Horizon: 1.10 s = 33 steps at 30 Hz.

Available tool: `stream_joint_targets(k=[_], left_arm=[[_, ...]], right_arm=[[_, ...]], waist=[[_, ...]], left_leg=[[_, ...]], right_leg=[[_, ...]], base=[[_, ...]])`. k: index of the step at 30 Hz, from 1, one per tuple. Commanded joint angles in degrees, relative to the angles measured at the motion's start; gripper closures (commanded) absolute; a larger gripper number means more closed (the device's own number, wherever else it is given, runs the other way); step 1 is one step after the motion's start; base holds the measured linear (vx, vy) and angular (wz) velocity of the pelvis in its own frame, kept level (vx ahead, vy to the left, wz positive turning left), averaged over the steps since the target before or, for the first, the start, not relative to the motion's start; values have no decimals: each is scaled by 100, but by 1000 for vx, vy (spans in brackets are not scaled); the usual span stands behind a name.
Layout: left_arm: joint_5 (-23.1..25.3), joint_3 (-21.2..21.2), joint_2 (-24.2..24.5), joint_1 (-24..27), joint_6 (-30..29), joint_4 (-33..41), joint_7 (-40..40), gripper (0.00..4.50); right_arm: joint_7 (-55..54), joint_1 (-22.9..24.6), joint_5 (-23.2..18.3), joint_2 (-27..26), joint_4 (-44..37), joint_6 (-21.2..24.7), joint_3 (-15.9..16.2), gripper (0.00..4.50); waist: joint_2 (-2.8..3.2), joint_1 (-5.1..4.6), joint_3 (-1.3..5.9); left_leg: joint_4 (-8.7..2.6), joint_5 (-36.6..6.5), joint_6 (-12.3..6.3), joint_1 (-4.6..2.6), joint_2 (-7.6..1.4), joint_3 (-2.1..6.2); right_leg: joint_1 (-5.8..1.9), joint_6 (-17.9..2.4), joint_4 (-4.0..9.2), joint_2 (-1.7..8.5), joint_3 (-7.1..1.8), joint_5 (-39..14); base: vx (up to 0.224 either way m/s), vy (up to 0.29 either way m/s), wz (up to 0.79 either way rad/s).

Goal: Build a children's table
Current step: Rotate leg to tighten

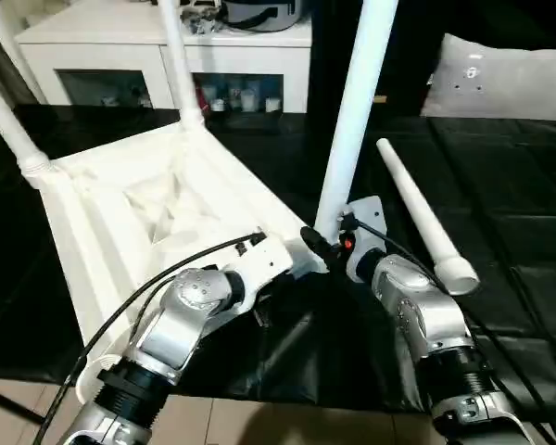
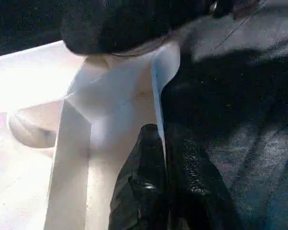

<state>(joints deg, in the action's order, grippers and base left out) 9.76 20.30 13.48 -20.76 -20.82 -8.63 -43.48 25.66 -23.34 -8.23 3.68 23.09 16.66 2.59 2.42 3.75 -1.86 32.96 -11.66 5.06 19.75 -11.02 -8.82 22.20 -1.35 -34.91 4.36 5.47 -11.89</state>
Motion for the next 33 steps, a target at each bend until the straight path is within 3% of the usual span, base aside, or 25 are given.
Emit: stream_joint_targets(k=[1, 3, 5, 7, 9, 10, 12, 14, 17, 21, 27, 33], left_arm=[[-14, 226, 52, -138, 331, -29, -223, 450], [-29, 216, 123, -150, 441, -136, -282, 450], [-69, 179, 310, -186, 785, -414, -464, 450], [-121, 146, 448, -230, 1060, -558, -633, 450], [-143, 140, 487, -241, 1140, -591, -683, 450], [-190, 175, 756, -295, 1584, -737, -1041, 450], [-230, 195, 899, -331, 1779, -839, -1255, 450], [-228, 208, 971, -356, 1847, -933, -1313, 450], [-202, 305, 1148, -416, 2111, -1128, -1589, 450], [-245, 399, 1274, -428, 2384, -1175, -1909, 450], [-437, 551, 1482, -360, 2741, -1045, -2546, 450], [-508, 591, 1536, -362, 2867, -1036, -2749, 450]], right_arm=[[326, 127, -38, -60, 19, -142, 280, 63], [475, 178, -57, 15, -39, -249, 283, 52], [955, 330, -76, 293, -231, -509, 332, 35], [1239, 382, -47, 564, -301, -647, 364, 8], [1309, 393, -34, 641, -312, -690, 371, 8], [1914, 389, -193, 1083, -440, -832, 262, 8], [2390, 409, -285, 1363, -559, -956, 262, 8], [2915, 481, -288, 1641, -688, -882, 470, 8], [3456, 384, -116, 2031, -539, -1092, 705, 8], [3596, 178, -180, 2072, -381, -1161, 657, 8], [4020, -10, -152, 2113, -146, -1268, 879, 8], [4342, -128, -321, 1972, 91, -1131, 942, 50]], waist=[[24, 31, 293], [23, 47, 296], [16, 94, 275], [16, 132, 273], [12, 153, 266], [15, 171, 268], [3, 197, 283], [73, 211, 290], [30, 222, 296], [15, 222, 295], [12, 285, 315], [12, 325, 312]], left_leg=[[-347, -697, -249, 85, -180, 34], [-334, -655, -303, 99, -170, 35], [-335, -796, -349, 85, -173, 22], [-346, -847, -330, 74, -182, 19], [-352, -868, -305, 76, -186, 23], [-348, -873, -332, 79, -180, 31], [-323, -810, -399, 85, -191, 23], [-314, -730, -428, 75, -200, 31], [-298, -705, -487, 95, -188, 21], [-299, -703, -478, 83, -204, 19], [-283, -568, -540, 69, -226, 7], [-294, -706, -465, 72, -237, 13]], right_leg=[[-325, -1092, 417, 398, -327, -487], [-328, -1090, 412, 393, -319, -381], [-321, -1033, 448, 398, -321, -614], [-314, -989, 455, 399, -325, -776], [-319, -967, 463, 407, -324, -879], [-316, -946, 474, 410, -323, -923], [-324, -935, 435, 401, -333, -750], [-318, -1006, 408, 391, -320, -508], [-340, -1106, 403, 402, -306, -451], [-329, -1178, 400, 407, -308, -541], [-310, -1302, 344, 406, -311, -280], [-317, -1313, 339, 415, -314, -353]], base=[[0, 0, 0], [0, 0, 0], [0, 0, 0], [0, 0, 0], [0, 0, 0], [0, 0, 0], [0, 0, 0], [0, 0, 0], [0, 0, 0], [0, 0, 0], [0, 0, 0], [0, 0, 0]])
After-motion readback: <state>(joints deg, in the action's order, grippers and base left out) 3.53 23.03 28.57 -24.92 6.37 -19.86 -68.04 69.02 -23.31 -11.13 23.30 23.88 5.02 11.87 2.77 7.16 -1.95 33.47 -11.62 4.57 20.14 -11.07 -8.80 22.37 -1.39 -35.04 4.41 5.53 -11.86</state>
